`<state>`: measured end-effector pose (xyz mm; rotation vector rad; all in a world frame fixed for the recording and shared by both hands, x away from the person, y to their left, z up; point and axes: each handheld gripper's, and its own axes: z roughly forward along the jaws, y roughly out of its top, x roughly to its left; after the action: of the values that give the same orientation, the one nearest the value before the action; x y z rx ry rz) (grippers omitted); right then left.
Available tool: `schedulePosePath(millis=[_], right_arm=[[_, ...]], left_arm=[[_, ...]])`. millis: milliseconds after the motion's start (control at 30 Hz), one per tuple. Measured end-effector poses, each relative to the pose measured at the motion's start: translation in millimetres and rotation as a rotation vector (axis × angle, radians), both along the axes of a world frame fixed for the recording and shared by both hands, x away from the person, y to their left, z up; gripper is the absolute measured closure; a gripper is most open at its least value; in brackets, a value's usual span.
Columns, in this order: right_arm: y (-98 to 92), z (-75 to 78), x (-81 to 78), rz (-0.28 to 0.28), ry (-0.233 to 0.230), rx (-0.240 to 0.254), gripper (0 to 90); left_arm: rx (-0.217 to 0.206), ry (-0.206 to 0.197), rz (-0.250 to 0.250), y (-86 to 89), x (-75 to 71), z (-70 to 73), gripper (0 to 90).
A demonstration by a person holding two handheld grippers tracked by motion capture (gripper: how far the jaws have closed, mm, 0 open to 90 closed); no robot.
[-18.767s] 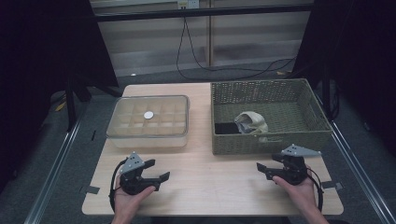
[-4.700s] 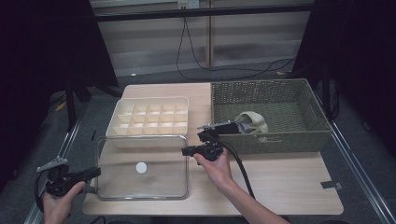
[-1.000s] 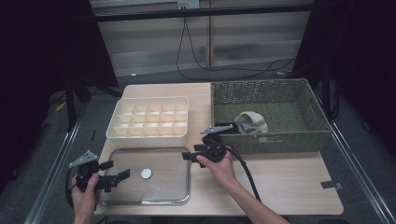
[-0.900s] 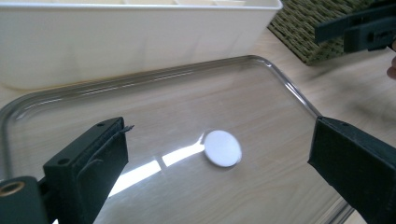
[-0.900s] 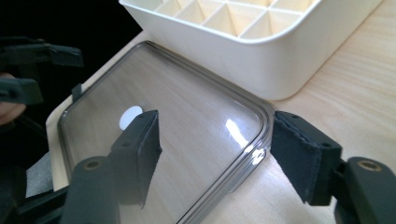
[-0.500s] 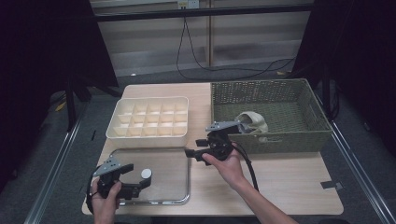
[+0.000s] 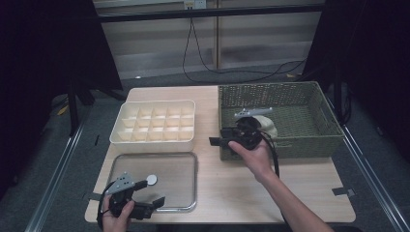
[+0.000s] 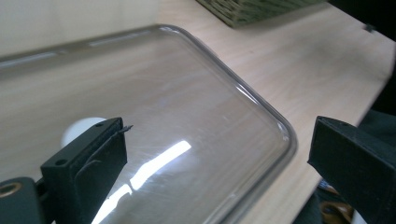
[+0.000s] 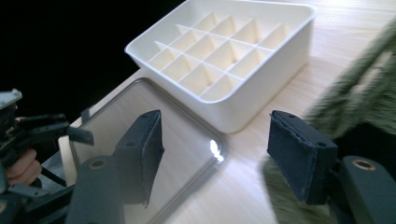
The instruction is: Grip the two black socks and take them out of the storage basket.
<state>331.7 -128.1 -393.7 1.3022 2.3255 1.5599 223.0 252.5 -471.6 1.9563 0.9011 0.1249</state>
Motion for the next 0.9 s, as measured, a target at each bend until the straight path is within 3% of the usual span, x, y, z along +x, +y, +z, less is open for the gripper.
schedulePosePath(millis=[100, 300, 433, 500, 667, 767, 900], right_arm=[[-13.9, 4.2, 6.2, -0.042, -0.019, -0.049, 35.1], [-51.0, 7.5, 20.3, -0.088, -0.003, -0.104, 35.1], [-73.2, 10.1, 28.9, -0.131, 0.006, -0.139, 35.3], [-84.4, 11.8, 35.8, -0.152, 0.013, -0.16, 35.3], [-99.3, 11.1, 54.2, -0.159, 0.064, -0.222, 32.5], [-105.0, 10.3, 66.2, -0.168, 0.087, -0.243, 32.3], [-105.9, 4.3, 83.4, -0.152, 0.131, -0.287, 34.4]], left_arm=[[0.014, -0.004, -0.003, -0.6, 0.8, -2.7, 4.1], [0.004, -0.008, 0.018, 1.6, 0.2, -3.0, 4.2], [-0.035, -0.002, 0.034, 2.8, 5.0, -3.3, 4.3], [-0.034, -0.005, 0.036, 2.5, 8.5, -2.9, 4.3], [-0.016, -0.008, 0.025, -3.3, 13.1, -3.3, 4.2], [-0.046, -0.009, 0.041, -2.9, 12.8, -1.7, 4.1], [-0.034, 0.001, 0.044, -0.7, 13.3, -4.1, 4.1]])
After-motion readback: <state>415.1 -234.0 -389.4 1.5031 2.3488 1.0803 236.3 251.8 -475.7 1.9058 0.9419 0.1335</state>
